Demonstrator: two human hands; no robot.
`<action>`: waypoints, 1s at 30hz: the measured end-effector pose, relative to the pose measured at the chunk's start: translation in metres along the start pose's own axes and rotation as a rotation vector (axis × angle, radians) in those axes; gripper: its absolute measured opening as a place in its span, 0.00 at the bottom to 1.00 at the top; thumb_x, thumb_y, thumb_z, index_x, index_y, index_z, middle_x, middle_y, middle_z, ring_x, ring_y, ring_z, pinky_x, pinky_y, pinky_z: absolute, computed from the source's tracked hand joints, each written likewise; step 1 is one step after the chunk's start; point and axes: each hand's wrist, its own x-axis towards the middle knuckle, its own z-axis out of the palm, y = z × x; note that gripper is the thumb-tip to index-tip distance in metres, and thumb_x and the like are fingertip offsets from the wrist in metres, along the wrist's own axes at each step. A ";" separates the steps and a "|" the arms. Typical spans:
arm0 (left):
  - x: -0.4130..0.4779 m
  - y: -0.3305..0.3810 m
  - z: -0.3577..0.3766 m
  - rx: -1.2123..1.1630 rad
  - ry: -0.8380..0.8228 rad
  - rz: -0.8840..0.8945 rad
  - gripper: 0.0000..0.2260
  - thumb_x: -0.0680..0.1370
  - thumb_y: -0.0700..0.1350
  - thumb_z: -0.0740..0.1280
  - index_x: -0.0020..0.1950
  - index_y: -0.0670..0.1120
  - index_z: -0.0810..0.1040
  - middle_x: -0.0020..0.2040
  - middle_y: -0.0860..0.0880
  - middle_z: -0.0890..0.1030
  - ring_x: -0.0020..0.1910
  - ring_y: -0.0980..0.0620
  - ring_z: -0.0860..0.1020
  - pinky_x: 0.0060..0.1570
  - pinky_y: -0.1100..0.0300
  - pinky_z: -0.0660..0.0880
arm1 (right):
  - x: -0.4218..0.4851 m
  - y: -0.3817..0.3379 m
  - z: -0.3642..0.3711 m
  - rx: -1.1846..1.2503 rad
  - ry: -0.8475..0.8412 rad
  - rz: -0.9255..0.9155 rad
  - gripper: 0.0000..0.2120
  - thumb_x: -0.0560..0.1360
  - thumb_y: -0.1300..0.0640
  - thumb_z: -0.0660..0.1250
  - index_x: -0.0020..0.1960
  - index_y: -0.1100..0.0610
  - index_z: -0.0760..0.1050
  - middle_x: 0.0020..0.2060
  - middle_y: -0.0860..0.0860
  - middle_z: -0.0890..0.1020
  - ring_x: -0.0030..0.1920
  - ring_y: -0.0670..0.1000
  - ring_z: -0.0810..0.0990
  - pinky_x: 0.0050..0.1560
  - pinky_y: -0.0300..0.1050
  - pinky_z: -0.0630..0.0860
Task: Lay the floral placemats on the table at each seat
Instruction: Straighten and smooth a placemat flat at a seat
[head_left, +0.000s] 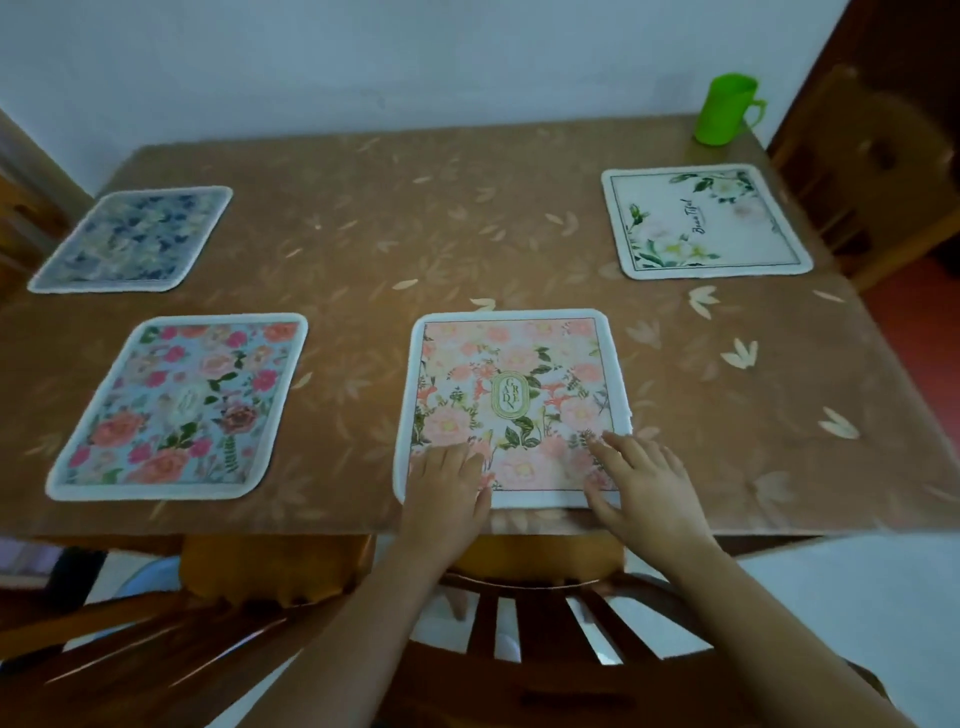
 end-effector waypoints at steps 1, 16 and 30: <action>0.002 -0.002 0.006 0.002 -0.029 0.005 0.16 0.75 0.46 0.63 0.61 0.41 0.73 0.59 0.42 0.75 0.60 0.42 0.70 0.61 0.47 0.64 | 0.001 0.003 0.005 -0.003 -0.007 0.014 0.20 0.67 0.53 0.72 0.57 0.58 0.75 0.55 0.57 0.81 0.55 0.61 0.78 0.54 0.62 0.74; 0.020 -0.035 0.028 -0.079 -0.177 0.162 0.20 0.73 0.52 0.68 0.60 0.44 0.73 0.60 0.47 0.71 0.60 0.48 0.67 0.59 0.54 0.65 | 0.015 0.018 0.048 0.014 -0.265 0.044 0.22 0.71 0.47 0.65 0.63 0.52 0.68 0.60 0.52 0.72 0.61 0.55 0.68 0.54 0.51 0.71; 0.005 -0.038 0.028 -0.221 -0.117 0.125 0.06 0.69 0.41 0.71 0.42 0.42 0.77 0.43 0.46 0.77 0.45 0.48 0.74 0.45 0.54 0.71 | 0.012 0.007 0.061 0.020 -0.055 -0.136 0.23 0.48 0.58 0.76 0.41 0.55 0.72 0.34 0.52 0.80 0.40 0.50 0.74 0.32 0.38 0.77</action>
